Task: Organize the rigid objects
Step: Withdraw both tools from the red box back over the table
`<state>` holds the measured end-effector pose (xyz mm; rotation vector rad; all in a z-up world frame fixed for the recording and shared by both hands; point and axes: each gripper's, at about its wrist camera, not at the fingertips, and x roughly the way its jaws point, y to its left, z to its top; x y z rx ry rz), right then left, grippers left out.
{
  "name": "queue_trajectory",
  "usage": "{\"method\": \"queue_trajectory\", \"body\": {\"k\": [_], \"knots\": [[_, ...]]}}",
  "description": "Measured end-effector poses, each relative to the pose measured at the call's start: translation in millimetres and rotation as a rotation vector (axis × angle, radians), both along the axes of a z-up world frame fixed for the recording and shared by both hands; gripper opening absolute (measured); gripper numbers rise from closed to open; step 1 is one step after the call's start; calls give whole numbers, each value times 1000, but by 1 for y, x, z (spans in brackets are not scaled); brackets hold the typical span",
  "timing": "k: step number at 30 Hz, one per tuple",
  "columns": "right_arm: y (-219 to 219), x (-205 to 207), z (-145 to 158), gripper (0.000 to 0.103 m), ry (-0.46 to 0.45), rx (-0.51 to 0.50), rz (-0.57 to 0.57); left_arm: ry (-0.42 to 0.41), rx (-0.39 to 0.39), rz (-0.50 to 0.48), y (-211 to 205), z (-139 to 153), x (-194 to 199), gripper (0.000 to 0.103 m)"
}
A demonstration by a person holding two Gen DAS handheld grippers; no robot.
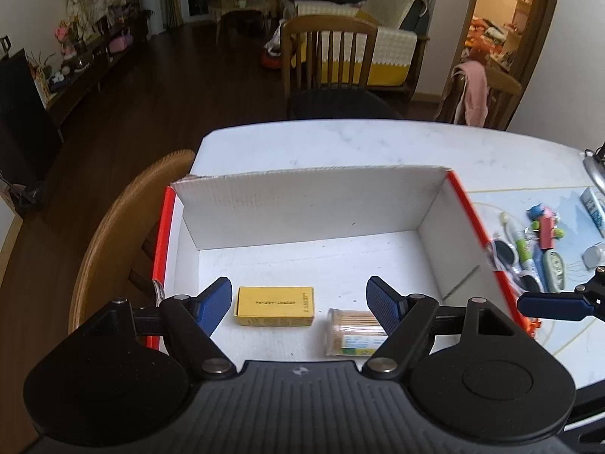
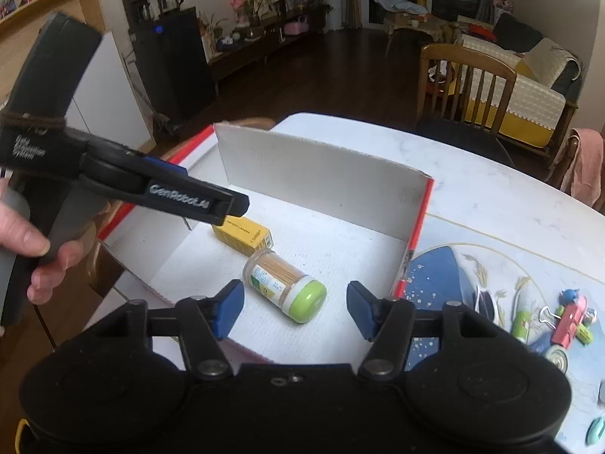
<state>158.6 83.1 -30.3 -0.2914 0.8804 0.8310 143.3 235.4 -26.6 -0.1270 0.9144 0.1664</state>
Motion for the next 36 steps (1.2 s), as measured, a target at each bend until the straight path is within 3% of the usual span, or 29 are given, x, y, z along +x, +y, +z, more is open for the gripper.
{"method": "queue_trajectory", "body": {"k": [7,13,16,21,30,34,36], "knots": [[-30,-11,17,66,-13,59,-35,-63,-4,-29,-25,21,-23,78],[-59,-20,28,69,-23,103,-60,-101,-4,-73,-55,33,-37,84],[-77,-25,32,76,-30,128,-76,-112,-11,-89,-70,37,-43,84],[-111,-31,40,81,-37,169,-109,-126,-2,-113,-100,38,-52,85],[-169,-38,40,90,-42,211,-164,-139,-62,-155,-149,31,-56,85],[-195,-38,34,91,-40,212,-188,-145,-104,-184,-169,24,-56,100],[-209,-37,31,91,-42,207,-202,-142,-116,-198,-177,21,-54,100]]}}
